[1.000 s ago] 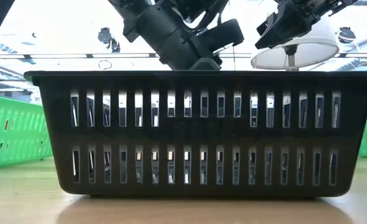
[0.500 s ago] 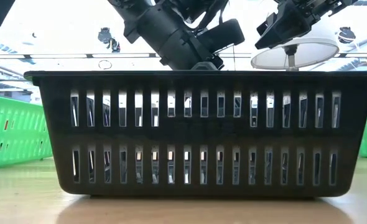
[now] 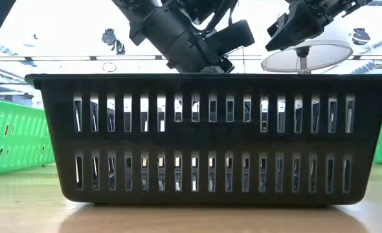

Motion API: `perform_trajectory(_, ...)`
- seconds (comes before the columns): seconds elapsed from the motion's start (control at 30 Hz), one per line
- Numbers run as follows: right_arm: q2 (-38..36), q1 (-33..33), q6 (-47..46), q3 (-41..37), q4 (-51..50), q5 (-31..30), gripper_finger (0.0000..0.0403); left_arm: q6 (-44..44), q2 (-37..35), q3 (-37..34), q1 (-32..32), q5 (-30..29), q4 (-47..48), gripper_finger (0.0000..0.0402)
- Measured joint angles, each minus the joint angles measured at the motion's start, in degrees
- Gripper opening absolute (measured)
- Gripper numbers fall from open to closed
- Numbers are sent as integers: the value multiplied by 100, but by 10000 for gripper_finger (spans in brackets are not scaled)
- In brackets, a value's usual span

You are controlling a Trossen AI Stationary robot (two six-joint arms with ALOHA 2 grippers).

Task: Stack baskets by color
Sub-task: Stack the top black bin into the bottom left black bin

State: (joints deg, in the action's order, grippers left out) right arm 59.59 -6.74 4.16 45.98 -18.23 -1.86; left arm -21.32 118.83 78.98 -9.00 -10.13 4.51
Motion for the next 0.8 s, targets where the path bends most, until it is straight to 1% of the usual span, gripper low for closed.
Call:
perform_trajectory(0.33, 0, 0, 22, 0, -1, -1, 2, -92, 88, 0, 12, 9, 31, 92)
perform_trajectory(0.5, 0, 0, 106, 0, -1, -1, 2, -107, 127, -2, 32, 173, 81, 92)
perform_trajectory(0.6, 0, 0, 107, 0, -1, -1, 2, -145, 125, -2, 29, 177, 31, 90)
perform_trajectory(0.67, 0, 0, 118, 0, -2, -1, 2, -153, 125, -2, 30, 216, 38, 77)
perform_trajectory(0.8, 0, 0, 157, 0, -1, -1, 2, 15, 125, 17, 60, 560, 54, 16)
